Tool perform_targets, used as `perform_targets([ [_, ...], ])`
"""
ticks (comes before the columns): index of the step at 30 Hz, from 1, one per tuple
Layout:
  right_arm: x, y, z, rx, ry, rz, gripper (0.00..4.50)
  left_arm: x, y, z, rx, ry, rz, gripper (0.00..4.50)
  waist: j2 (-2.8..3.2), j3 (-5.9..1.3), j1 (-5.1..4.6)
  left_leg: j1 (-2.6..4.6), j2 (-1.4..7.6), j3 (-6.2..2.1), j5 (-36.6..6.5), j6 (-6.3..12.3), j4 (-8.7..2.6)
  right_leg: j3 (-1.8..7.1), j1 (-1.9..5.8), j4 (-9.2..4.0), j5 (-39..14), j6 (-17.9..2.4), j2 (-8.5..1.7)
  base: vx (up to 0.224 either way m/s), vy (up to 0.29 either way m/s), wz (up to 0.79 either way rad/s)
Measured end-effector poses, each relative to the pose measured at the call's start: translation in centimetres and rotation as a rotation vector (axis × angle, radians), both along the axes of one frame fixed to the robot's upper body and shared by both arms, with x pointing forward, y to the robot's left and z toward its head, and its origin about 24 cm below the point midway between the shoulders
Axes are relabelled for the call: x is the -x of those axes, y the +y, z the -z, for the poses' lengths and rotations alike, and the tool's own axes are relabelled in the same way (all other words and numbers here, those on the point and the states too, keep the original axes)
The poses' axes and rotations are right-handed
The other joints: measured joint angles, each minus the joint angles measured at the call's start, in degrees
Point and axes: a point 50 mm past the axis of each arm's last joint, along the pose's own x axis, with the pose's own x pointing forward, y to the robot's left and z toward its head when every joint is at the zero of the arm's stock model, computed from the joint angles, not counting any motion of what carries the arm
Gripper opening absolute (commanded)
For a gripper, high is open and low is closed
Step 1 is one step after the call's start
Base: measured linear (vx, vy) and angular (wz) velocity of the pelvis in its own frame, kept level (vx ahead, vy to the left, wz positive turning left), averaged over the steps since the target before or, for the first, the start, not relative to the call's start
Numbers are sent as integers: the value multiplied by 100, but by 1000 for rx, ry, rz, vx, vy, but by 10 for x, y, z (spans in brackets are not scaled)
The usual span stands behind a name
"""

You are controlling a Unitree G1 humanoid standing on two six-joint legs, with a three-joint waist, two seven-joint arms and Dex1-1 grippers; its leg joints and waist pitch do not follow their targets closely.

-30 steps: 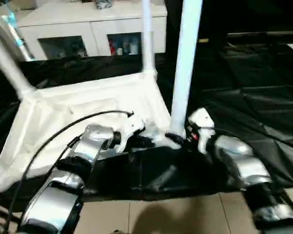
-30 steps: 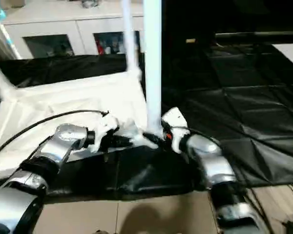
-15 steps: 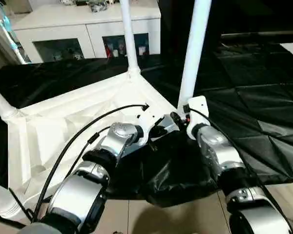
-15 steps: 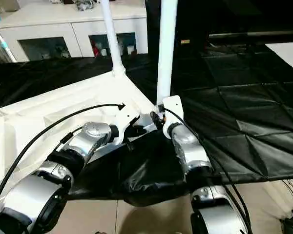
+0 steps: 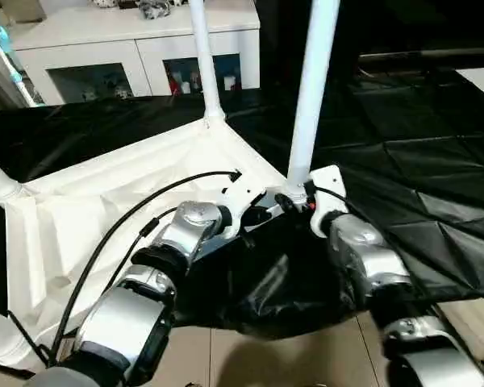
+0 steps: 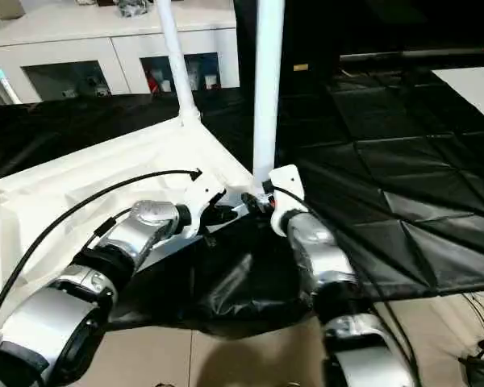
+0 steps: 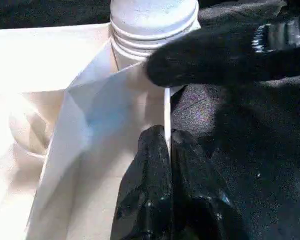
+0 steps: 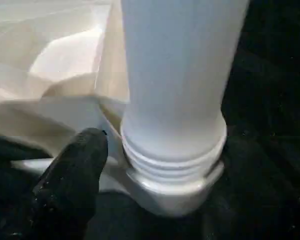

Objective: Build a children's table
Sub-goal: Rotate leg to tighten

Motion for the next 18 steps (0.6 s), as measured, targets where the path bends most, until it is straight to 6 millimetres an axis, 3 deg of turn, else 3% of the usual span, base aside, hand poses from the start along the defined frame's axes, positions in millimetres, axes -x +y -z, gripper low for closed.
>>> perform_targets([
  [7,22,-18,-3,28,-14,-247,402,5,23,0,11,11,107,0,6,-3,38,-3,14,0,1,2,-1,-10,-1,4,17,-29,6,0,0,0],
  [16,35,-27,-18,-14,-39,-438,402,25,35,0,20,58,373,0,17,-7,314,-12,22,19,0,2,10,-5,-2,2,6,-19,2,0,0,0],
  [18,38,-29,-14,-13,-20,-454,402,27,36,1,20,60,388,0,17,-7,331,-12,21,22,0,2,11,-3,-3,2,6,-19,1,0,0,0],
])
